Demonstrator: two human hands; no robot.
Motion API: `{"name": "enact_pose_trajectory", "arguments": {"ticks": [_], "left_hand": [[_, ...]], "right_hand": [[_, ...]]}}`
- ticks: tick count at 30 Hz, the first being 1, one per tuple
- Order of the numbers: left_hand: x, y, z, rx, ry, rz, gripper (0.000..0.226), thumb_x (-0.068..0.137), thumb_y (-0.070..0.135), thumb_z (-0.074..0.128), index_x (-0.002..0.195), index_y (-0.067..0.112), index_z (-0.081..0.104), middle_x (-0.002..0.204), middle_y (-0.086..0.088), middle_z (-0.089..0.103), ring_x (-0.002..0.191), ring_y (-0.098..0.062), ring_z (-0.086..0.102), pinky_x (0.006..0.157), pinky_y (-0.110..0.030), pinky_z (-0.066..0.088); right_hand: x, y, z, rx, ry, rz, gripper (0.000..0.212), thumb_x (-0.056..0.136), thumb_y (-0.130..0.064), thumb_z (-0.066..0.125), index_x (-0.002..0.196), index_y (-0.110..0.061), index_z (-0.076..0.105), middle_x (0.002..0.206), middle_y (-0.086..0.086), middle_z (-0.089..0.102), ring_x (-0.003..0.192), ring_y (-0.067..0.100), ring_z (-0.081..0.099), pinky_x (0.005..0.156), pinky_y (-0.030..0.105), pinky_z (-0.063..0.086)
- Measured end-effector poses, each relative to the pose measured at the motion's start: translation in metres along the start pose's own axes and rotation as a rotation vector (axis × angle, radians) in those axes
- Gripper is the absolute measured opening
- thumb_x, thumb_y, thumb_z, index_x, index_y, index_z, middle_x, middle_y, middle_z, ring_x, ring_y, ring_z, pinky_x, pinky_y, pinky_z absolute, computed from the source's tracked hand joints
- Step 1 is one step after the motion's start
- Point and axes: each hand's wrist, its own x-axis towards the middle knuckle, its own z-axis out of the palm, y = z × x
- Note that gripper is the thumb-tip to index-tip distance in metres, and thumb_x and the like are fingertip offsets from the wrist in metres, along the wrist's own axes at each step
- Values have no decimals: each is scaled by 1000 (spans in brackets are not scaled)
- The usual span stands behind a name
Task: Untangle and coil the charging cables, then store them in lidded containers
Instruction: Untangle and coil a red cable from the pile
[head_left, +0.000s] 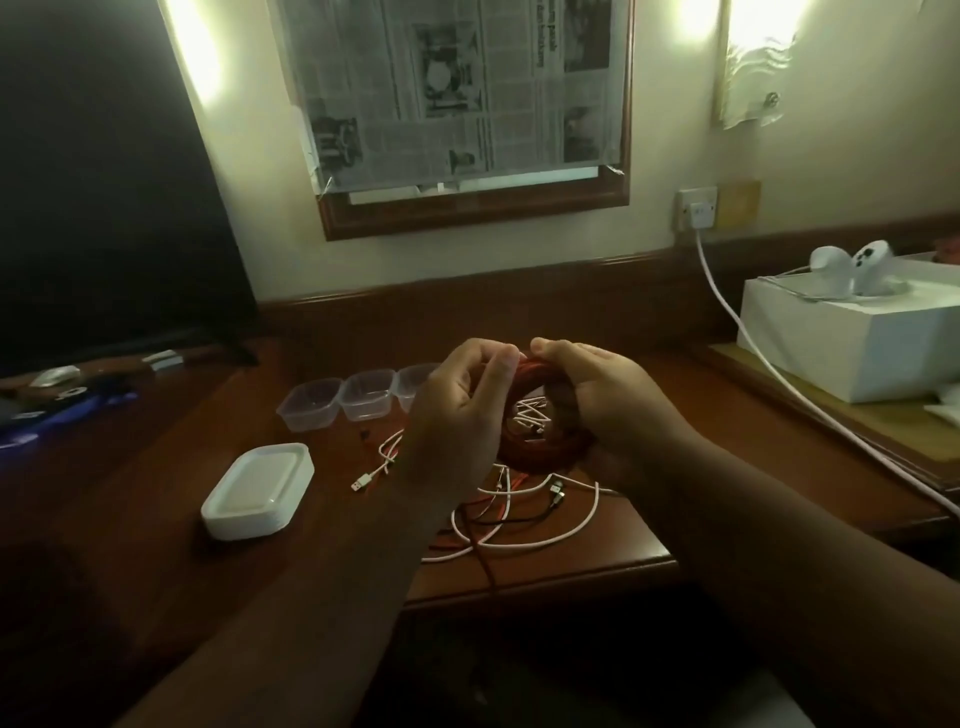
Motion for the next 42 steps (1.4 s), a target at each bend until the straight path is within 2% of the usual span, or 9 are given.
{"name": "enact_pose_trajectory", "arguments": {"ticks": [10, 14, 17, 22, 26, 30, 35, 39, 42], "left_hand": [[6, -6, -42, 261, -224, 158, 15, 95, 30, 61, 91, 17, 69, 81, 5, 67, 79, -15, 64, 67, -26, 52], [11, -26, -39, 40, -251, -37, 19, 92, 31, 64, 90, 13, 69, 87, 0, 66, 84, -17, 64, 75, -33, 52], [8, -38, -21, -36, -97, -110, 26, 85, 42, 69, 88, 17, 73, 89, 1, 68, 88, -19, 67, 80, -39, 55], [3, -34, 11, -315, 119, -278, 18, 71, 42, 68, 71, 27, 78, 78, -1, 75, 74, -12, 70, 72, -28, 52], [2, -35, 19, -445, 110, -471, 30, 88, 42, 62, 73, 21, 79, 87, -10, 76, 85, -22, 74, 82, -38, 56], [-2, -38, 13, -480, -33, -499, 49, 81, 58, 61, 103, 16, 73, 104, -13, 75, 103, -30, 71, 90, -43, 53], [-2, -48, 2, -729, -81, -607, 42, 81, 35, 65, 111, 6, 68, 112, -19, 72, 111, -34, 67, 100, -44, 51], [-5, -64, 0, -841, -101, -667, 40, 81, 30, 66, 109, 2, 61, 88, -6, 69, 97, -27, 68, 83, -35, 57], [-4, -76, 2, -833, -83, -692, 29, 86, 15, 66, 111, 1, 60, 107, -15, 72, 108, -34, 67, 92, -40, 55]], "right_hand": [[6, -13, -10, -286, -9, -107, 17, 93, -21, 66, 82, -10, 57, 55, -3, 52, 42, 5, 47, 44, 21, 40], [2, -4, -8, -179, -83, -16, 18, 96, -18, 61, 81, -10, 55, 51, -4, 54, 41, 4, 52, 42, 19, 42], [3, 1, -11, -68, -88, 70, 20, 99, -17, 54, 81, -9, 54, 42, -7, 49, 35, 3, 49, 38, 18, 41], [20, 8, -17, -17, -30, 90, 25, 98, -22, 55, 75, -12, 54, 42, -7, 42, 35, 5, 38, 40, 20, 36], [31, 13, -14, 35, -4, 34, 25, 98, -21, 56, 75, -12, 52, 42, -6, 41, 35, 6, 40, 39, 19, 38], [40, 17, -14, -131, 63, -151, 19, 97, -22, 59, 86, -8, 56, 50, -5, 58, 43, 6, 57, 44, 20, 46], [54, 31, -9, -341, 95, -318, 17, 95, -27, 63, 85, -14, 57, 69, 1, 65, 62, 10, 67, 61, 27, 57], [70, 47, -3, -488, 102, -365, 18, 95, -28, 62, 82, -17, 57, 71, 2, 63, 61, 7, 62, 57, 22, 54], [84, 61, 2, -563, 81, -317, 17, 96, -28, 62, 83, -19, 56, 74, -1, 62, 58, -1, 62, 51, 12, 46]]}}
